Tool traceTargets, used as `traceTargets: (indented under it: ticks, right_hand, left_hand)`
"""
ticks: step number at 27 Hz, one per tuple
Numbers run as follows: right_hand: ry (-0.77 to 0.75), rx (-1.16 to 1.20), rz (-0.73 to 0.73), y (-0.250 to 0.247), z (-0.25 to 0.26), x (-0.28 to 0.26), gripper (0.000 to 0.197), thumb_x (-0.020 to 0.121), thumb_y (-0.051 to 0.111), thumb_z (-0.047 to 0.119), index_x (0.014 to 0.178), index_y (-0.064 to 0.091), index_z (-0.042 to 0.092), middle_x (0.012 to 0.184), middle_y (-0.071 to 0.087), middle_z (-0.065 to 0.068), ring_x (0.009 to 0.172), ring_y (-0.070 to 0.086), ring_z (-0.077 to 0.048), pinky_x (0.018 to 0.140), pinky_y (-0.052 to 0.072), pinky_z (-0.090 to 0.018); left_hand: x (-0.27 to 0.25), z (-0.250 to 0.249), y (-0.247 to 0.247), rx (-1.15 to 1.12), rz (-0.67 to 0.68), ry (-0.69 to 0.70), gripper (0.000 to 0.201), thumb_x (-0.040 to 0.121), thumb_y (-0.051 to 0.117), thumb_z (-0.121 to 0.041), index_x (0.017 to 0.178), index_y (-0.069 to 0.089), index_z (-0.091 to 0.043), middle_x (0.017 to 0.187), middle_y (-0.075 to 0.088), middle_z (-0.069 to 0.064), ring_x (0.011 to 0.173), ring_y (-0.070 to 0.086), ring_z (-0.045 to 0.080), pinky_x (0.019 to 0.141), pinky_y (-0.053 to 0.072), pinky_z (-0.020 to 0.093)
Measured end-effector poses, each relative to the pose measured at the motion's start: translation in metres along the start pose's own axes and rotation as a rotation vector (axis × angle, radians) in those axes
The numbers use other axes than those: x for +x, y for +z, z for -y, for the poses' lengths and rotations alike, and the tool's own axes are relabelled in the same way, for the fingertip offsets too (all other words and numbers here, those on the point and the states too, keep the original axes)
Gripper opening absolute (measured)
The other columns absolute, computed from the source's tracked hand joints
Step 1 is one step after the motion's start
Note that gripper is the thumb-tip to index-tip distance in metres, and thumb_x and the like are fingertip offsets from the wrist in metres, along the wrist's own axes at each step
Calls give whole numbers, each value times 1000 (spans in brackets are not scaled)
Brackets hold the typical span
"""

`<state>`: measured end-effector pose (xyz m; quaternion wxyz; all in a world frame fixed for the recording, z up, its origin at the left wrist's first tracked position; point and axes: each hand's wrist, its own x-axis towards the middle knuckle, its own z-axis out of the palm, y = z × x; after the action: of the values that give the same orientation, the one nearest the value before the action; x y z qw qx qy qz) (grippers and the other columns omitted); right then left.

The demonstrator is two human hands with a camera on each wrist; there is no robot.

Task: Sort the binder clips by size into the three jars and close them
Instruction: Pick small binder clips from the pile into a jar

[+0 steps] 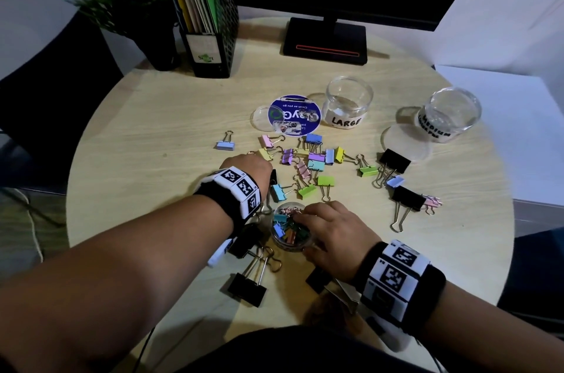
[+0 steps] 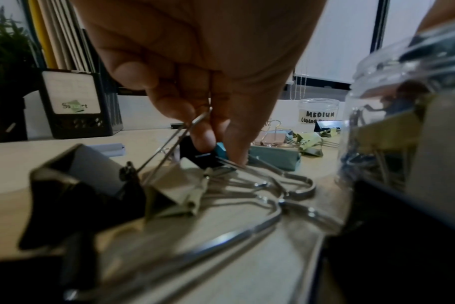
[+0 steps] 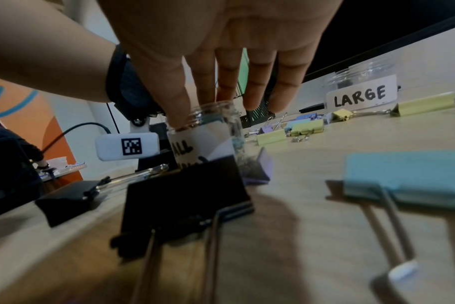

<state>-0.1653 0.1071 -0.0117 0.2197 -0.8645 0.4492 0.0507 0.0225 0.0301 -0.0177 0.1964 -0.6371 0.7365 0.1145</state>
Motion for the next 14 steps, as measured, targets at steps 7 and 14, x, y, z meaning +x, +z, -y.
traceTargets:
  ticks: [7, 14]
  right_hand:
    - [-3, 42, -79, 0, -4, -4, 60, 82, 65, 30, 137, 42, 26, 135, 48, 0, 118, 46, -23, 98, 43, -36]
    - [128, 148, -89, -20, -30, -7, 59, 81, 56, 13, 135, 40, 30, 136, 44, 7, 120, 45, -14, 94, 41, -27]
  left_hand:
    - [-15, 2, -7, -112, -56, -13, 9, 84, 58, -24, 89, 64, -19, 89, 63, 1, 79, 57, 22, 66, 47, 28]
    - [-76, -30, -20, -782, -118, -32, 16, 71, 78, -34, 71, 63, -27, 85, 59, -16, 82, 55, 5, 77, 47, 27]
